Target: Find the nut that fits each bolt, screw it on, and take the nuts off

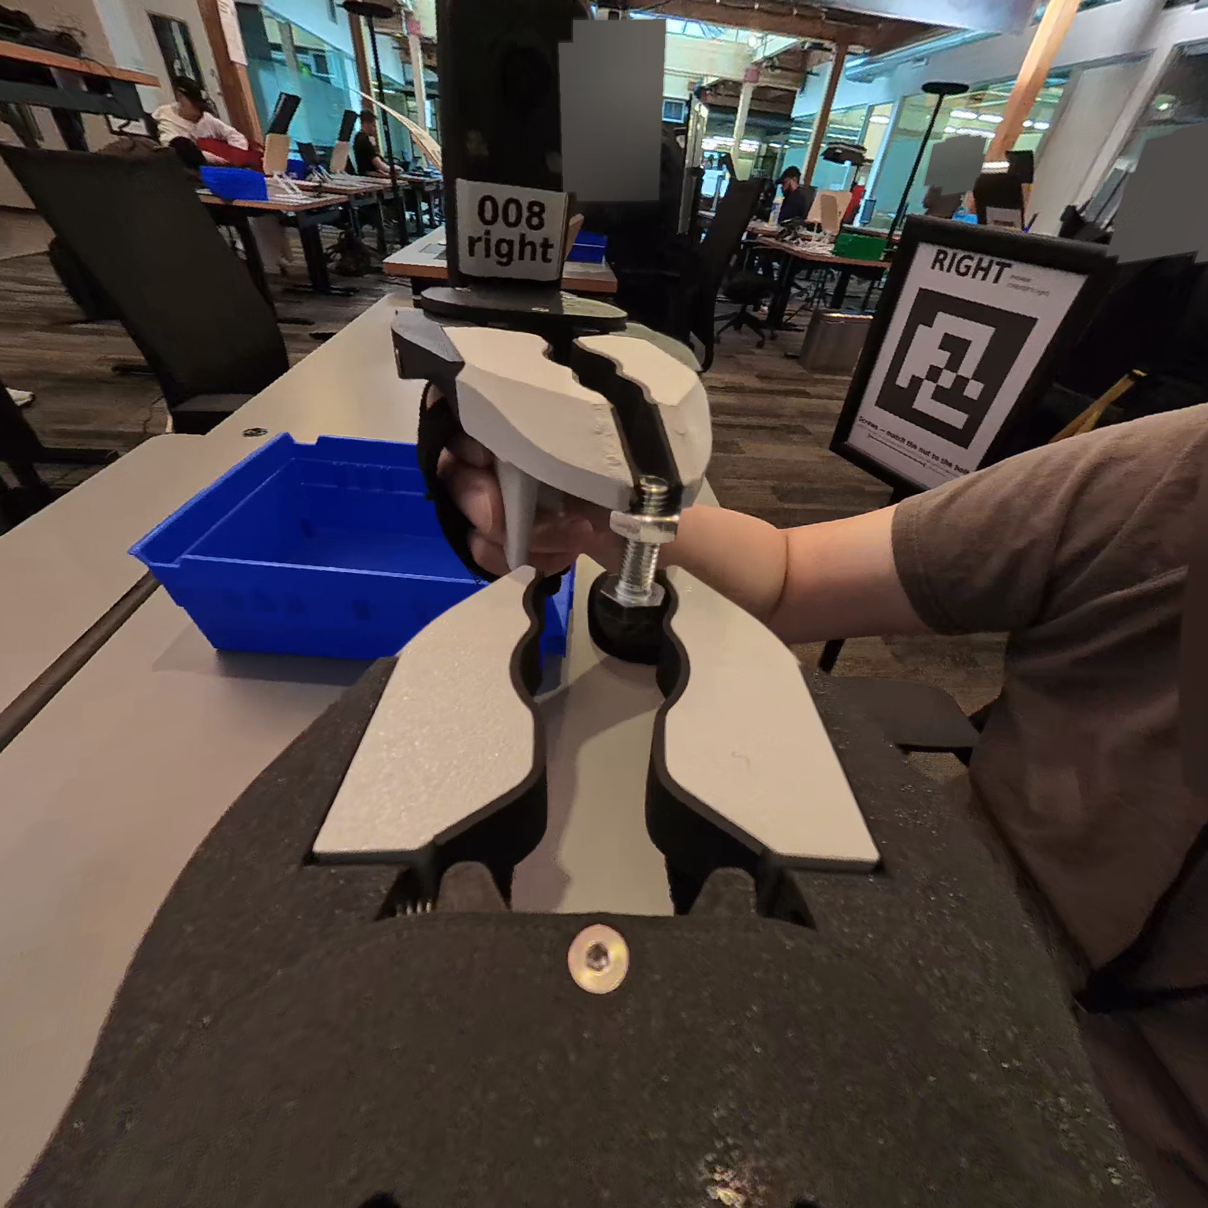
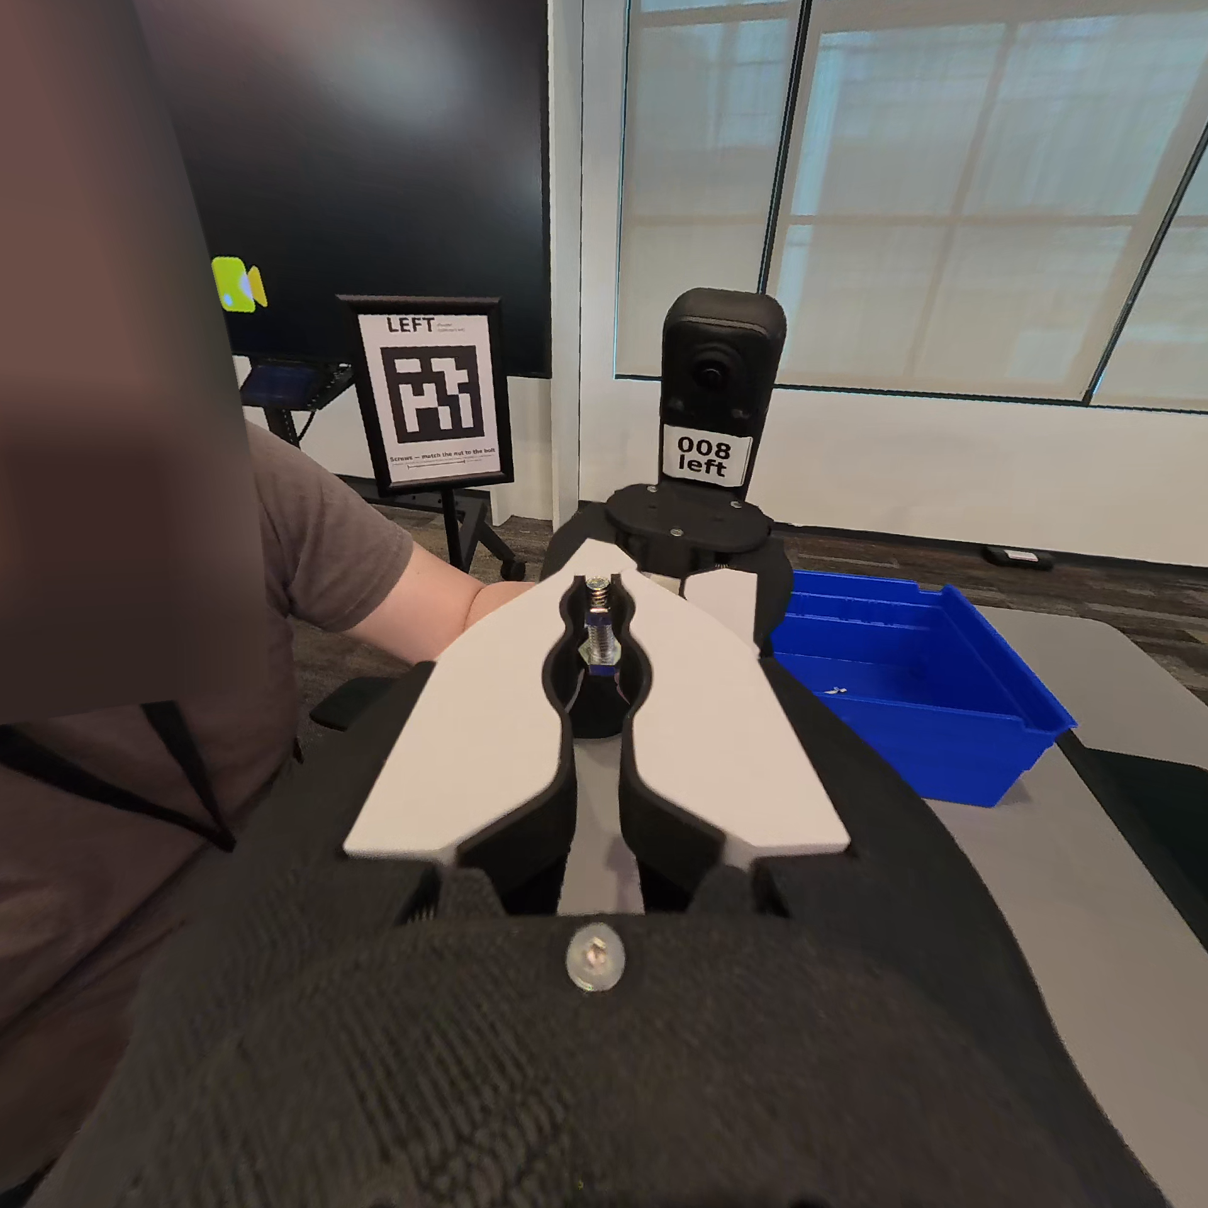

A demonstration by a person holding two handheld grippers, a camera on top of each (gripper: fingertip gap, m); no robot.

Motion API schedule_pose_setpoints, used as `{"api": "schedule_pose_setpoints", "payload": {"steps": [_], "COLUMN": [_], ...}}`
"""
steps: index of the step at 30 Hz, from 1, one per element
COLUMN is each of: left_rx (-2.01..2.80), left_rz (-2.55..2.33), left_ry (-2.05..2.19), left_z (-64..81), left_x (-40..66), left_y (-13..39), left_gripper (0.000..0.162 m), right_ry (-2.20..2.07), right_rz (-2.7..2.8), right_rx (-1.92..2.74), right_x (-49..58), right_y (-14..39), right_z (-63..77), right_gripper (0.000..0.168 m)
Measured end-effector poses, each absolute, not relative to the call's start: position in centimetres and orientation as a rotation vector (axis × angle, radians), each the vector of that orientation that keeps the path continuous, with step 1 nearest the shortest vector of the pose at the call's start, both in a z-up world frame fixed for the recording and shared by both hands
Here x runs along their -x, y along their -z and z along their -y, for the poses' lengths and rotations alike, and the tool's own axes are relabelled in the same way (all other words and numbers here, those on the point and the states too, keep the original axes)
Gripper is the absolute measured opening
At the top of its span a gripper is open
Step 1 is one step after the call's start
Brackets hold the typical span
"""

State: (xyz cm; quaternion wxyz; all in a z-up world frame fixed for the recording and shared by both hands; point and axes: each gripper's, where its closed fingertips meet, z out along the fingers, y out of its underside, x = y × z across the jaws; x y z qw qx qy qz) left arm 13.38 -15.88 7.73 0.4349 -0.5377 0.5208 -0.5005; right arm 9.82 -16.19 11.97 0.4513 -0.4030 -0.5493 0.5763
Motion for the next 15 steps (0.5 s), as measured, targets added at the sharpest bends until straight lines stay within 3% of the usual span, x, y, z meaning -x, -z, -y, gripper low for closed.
{"api": "schedule_pose_setpoints", "payload": {"steps": [7,11,15], "left_rx": [1.305,1.328,1.327], "left_rz": [-1.338,-1.357,-1.355], "left_ry": [1.270,1.265,1.246], "left_z": [16.49,16.39,16.19], "left_x": [-13.50,-13.56,-13.73], "left_y": [-7.58,-7.16,-7.00], "left_gripper": [0.012,0.019,0.014], "right_ry": [-1.419,-1.429,-1.464], "right_rz": [1.388,1.374,1.358], "right_rx": [1.000,1.001,0.993], "right_x": [-9.53,-9.60,-9.82], "right_y": [-11.13,-11.03,-11.15], "right_z": [15.98,15.58,15.39], "right_gripper": [0.008,0.008,0.008]}}
